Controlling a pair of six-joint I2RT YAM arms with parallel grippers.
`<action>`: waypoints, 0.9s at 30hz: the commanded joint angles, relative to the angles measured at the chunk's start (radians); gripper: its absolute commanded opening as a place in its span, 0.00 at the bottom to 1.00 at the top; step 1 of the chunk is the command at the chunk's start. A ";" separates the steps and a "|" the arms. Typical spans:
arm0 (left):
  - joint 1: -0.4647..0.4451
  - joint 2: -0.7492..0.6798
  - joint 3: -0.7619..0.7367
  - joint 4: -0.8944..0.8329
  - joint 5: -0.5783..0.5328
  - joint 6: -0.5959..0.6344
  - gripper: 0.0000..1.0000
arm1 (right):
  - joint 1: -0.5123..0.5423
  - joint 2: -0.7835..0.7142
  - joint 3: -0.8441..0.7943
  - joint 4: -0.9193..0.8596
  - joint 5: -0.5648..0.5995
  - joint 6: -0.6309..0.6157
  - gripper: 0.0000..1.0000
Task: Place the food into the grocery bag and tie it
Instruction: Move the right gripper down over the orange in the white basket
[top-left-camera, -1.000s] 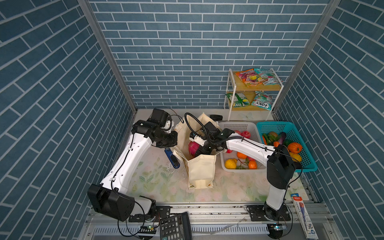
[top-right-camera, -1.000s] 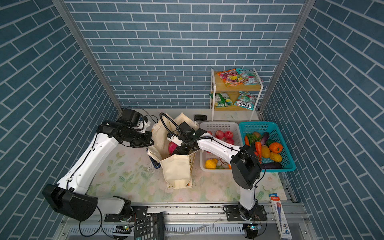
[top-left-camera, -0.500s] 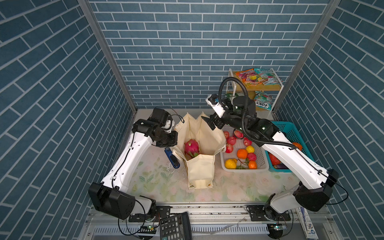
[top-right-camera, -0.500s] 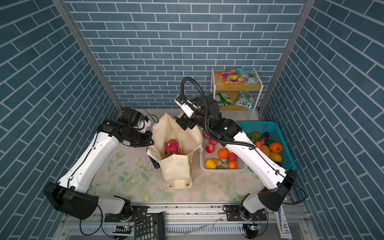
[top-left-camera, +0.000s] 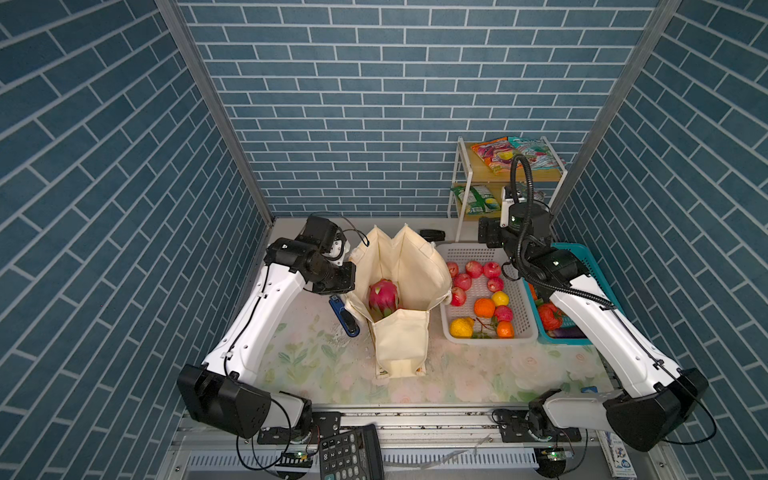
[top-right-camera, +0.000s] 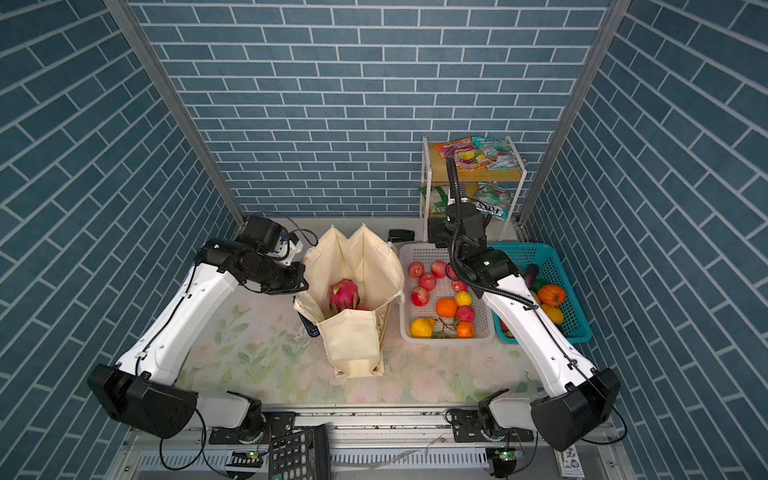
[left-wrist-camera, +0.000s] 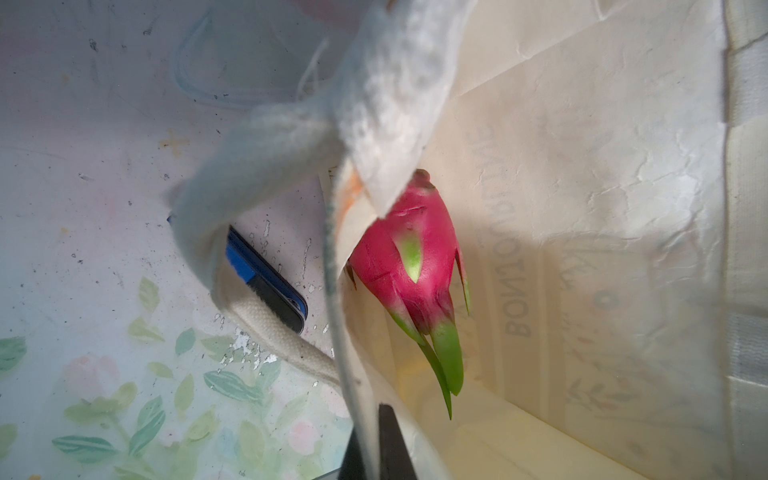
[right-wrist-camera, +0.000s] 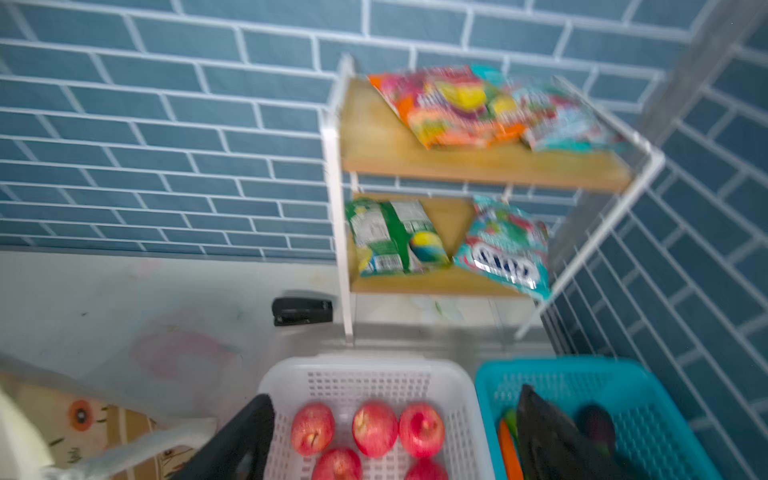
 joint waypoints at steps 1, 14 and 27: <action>-0.007 0.021 0.029 -0.032 0.019 0.022 0.02 | -0.026 -0.034 -0.081 -0.179 0.064 0.395 0.87; -0.007 0.060 0.052 -0.029 0.019 0.008 0.01 | -0.057 0.181 -0.098 -0.542 -0.184 0.980 0.80; -0.007 0.056 0.041 -0.025 0.005 -0.001 0.02 | -0.059 0.321 -0.076 -0.616 -0.258 1.247 0.79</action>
